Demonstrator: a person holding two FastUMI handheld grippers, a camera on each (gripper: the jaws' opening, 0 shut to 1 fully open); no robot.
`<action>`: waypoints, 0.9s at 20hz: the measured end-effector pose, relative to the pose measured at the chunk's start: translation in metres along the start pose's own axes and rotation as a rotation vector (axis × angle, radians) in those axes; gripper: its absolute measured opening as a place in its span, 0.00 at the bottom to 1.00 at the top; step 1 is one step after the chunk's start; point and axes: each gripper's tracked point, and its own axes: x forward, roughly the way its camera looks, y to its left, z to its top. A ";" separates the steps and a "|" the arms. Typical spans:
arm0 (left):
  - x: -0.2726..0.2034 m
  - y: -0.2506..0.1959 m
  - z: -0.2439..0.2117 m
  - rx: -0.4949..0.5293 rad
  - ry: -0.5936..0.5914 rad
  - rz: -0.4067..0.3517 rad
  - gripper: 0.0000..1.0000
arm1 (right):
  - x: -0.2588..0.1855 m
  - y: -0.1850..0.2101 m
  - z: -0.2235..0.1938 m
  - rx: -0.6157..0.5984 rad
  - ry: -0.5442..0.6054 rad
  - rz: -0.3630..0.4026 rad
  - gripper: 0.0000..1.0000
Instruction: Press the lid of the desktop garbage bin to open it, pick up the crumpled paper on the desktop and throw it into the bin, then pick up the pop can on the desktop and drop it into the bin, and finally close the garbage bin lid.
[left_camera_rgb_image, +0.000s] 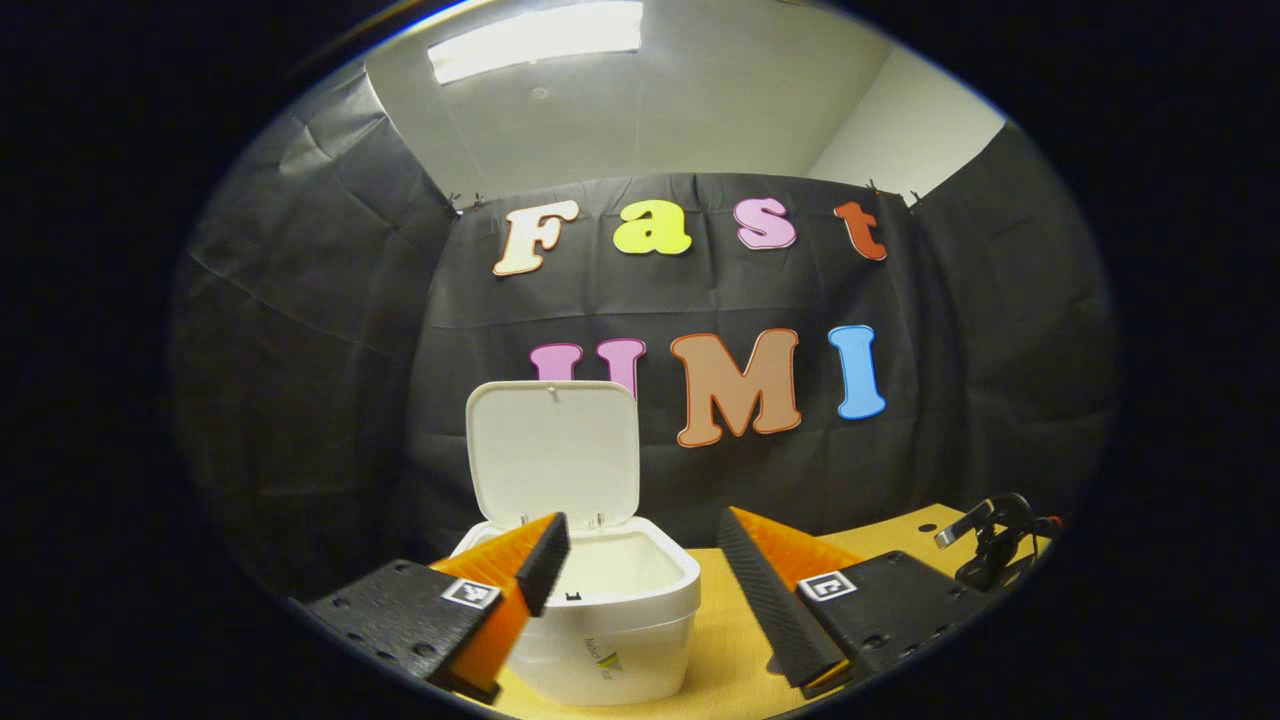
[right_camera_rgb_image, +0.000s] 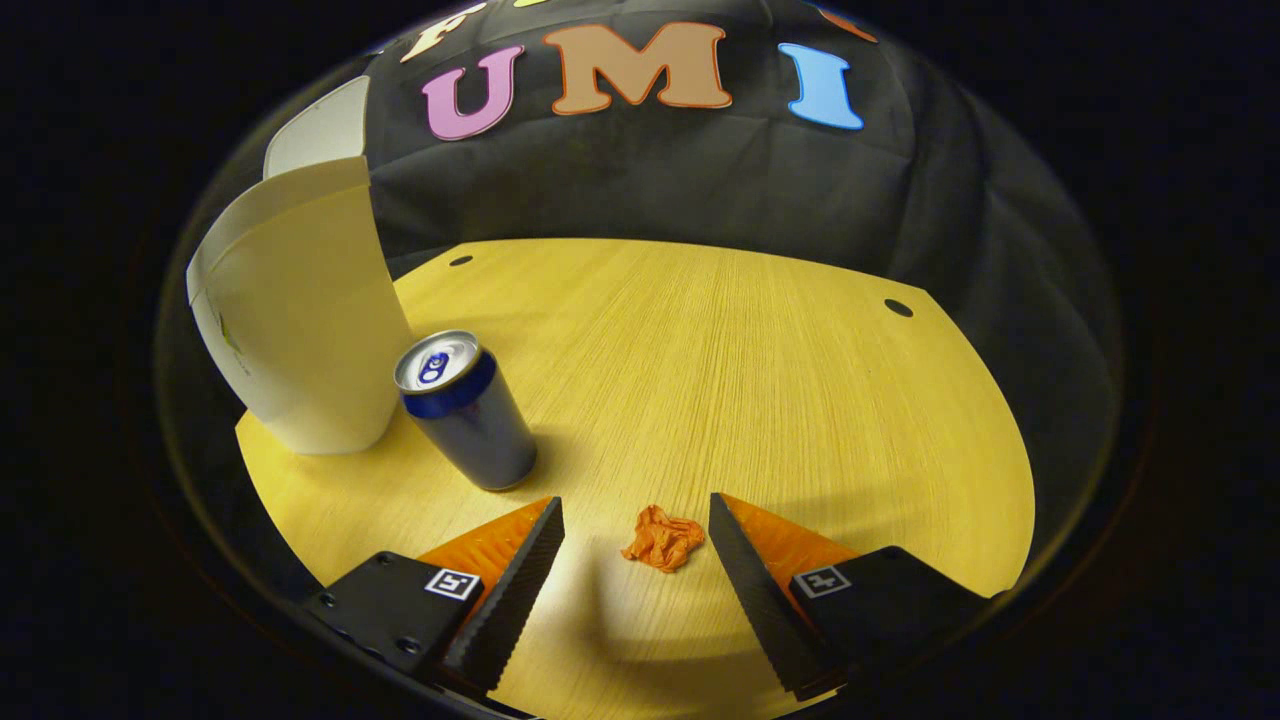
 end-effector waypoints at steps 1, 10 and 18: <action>-0.001 0.001 0.005 0.003 -0.022 0.008 0.99 | 0.002 -0.001 -0.003 -0.006 0.016 -0.002 0.97; -0.002 0.017 -0.008 0.006 0.010 0.066 0.96 | 0.024 -0.003 -0.020 -0.050 0.132 -0.019 0.98; -0.002 0.029 -0.010 -0.001 0.010 0.105 0.95 | 0.020 -0.004 -0.013 -0.071 0.143 -0.018 0.39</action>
